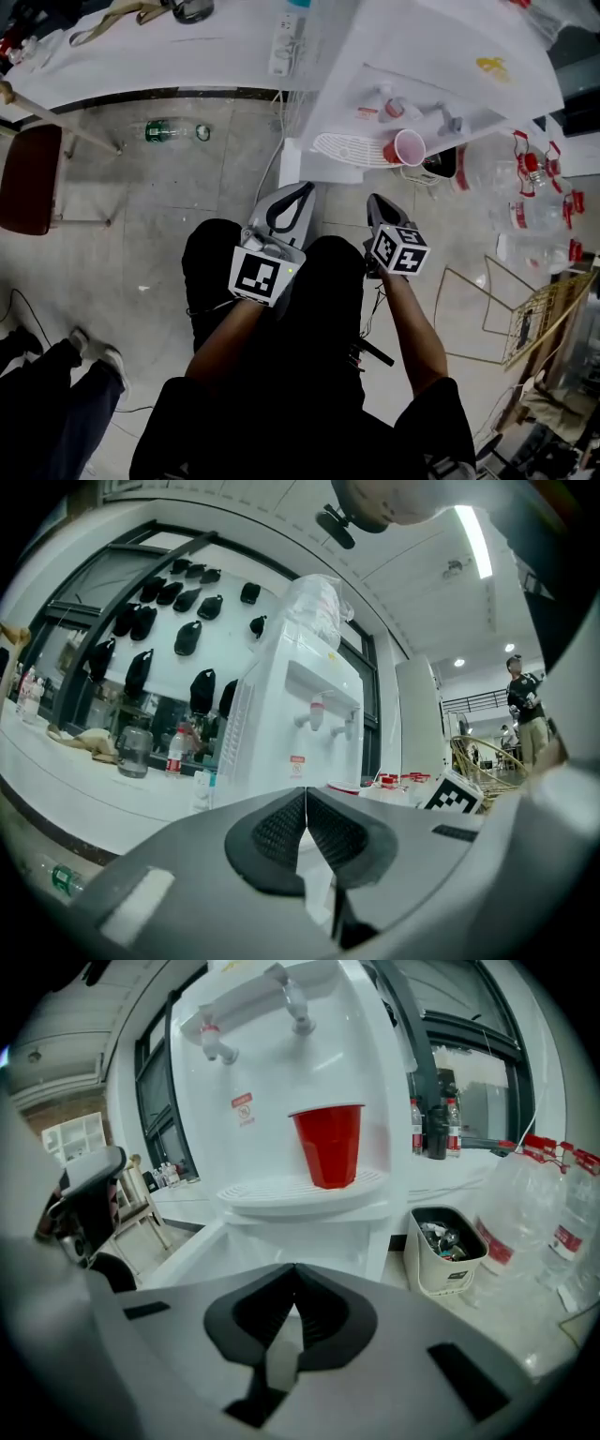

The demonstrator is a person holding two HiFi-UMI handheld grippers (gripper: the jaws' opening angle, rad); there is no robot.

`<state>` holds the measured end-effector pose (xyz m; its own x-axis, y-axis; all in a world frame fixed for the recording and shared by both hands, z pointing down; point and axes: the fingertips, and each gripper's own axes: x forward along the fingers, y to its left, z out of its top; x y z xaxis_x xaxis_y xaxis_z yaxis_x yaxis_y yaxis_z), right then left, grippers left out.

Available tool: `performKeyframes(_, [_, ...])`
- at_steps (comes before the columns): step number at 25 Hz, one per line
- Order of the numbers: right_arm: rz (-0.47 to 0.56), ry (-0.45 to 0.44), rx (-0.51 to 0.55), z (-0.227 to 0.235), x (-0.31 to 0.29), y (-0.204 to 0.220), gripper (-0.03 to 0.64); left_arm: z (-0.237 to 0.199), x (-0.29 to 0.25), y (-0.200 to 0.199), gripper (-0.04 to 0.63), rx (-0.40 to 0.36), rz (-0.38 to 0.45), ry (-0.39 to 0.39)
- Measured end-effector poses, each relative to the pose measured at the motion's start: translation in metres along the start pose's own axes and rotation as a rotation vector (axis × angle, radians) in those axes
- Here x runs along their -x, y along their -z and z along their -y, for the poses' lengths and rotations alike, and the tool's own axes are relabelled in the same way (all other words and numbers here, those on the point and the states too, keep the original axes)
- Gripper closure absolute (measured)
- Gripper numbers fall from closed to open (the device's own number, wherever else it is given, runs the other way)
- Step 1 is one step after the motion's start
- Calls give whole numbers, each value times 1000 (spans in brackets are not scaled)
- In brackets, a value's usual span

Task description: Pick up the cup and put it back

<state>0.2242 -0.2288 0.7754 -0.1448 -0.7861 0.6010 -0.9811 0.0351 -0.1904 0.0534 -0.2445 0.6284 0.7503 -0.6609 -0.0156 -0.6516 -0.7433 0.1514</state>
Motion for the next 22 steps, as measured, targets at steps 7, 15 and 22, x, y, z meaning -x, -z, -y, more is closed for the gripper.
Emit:
performKeyframes(7, [-180, 8, -9, -24, 28, -12, 621, -21, 19, -65, 588, 52, -45, -83])
performKeyframes(15, [-291, 4, -67, -67, 120, -48, 621, -8, 50, -169, 588, 104, -98, -158])
performKeyframes(22, [-302, -32, -110, -107, 215, -95, 621, 36, 88, -276, 588, 119, -119, -228])
